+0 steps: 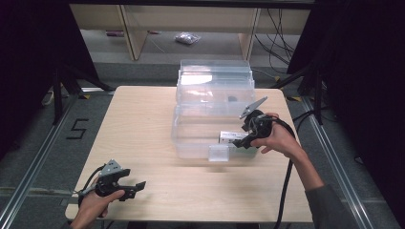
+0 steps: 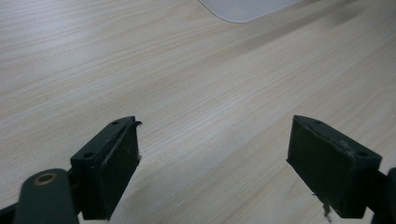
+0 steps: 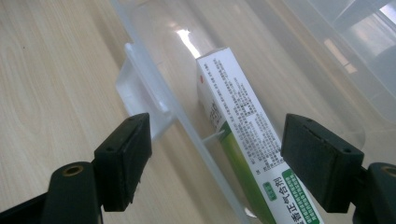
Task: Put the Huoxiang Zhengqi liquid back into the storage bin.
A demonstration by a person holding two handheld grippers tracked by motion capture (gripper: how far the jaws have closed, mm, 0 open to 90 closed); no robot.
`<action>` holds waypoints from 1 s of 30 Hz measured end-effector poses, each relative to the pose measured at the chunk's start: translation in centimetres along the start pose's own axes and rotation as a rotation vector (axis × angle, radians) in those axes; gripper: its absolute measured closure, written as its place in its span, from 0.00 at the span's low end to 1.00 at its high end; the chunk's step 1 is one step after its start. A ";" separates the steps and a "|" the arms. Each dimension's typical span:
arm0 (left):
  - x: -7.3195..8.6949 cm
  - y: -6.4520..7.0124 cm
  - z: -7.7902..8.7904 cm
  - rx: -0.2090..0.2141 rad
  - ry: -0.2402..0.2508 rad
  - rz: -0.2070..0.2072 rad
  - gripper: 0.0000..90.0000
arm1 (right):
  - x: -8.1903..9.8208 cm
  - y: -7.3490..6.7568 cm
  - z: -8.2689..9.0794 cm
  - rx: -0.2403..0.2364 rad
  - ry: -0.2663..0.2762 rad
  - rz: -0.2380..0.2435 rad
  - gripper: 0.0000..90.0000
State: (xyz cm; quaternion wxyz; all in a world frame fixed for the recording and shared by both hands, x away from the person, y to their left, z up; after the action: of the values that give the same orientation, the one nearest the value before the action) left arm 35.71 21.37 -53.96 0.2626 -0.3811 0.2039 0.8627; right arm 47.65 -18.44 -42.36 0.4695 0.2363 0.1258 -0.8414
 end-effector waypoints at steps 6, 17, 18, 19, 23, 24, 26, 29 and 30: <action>-0.2 0.3 -0.2 0.003 0.035 0.037 0.18 | 0.4 -0.3 0.0 -0.001 0.010 -0.019 0.28; -0.2 0.3 -0.2 0.002 0.034 0.037 0.18 | 0.8 -1.1 0.1 0.010 0.034 -0.009 0.27; -0.2 0.3 -0.2 0.003 0.035 0.037 0.18 | 0.9 -1.3 0.0 0.011 0.030 -0.021 0.27; -0.2 0.3 -0.2 0.002 0.035 0.036 0.18 | 0.9 -1.4 0.0 0.008 0.031 -0.015 0.27; -0.2 0.3 -0.2 0.001 0.034 0.036 0.18 | 1.0 -1.6 0.1 0.015 0.042 -0.006 0.27; -0.2 0.3 -0.2 0.002 0.035 0.036 0.18 | 1.0 -1.6 0.1 0.012 0.049 0.010 0.27; -0.1 0.3 -0.2 0.000 0.028 0.029 0.18 | 1.2 -1.8 0.2 0.015 0.048 -0.007 0.27; -0.2 0.3 -0.2 0.002 0.034 0.035 0.18 | 1.3 -1.9 0.2 0.018 0.055 -0.008 0.27; -0.2 0.3 -0.2 0.002 0.033 0.035 0.18 | 1.4 -2.0 0.2 0.017 0.056 -0.003 0.27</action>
State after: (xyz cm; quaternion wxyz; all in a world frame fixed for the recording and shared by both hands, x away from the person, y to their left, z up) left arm 35.76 20.95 -53.94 0.2446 -0.3916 0.2158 0.8604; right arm 45.27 -18.52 -42.97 0.4624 0.2636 0.1324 -0.8362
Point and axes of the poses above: each handheld gripper's, and its own axes: z roughly backward along the jaws, x roughly out of its underside, y roughly to its right, the point moved 6 cm from there along -z, roughly forward along the jaws
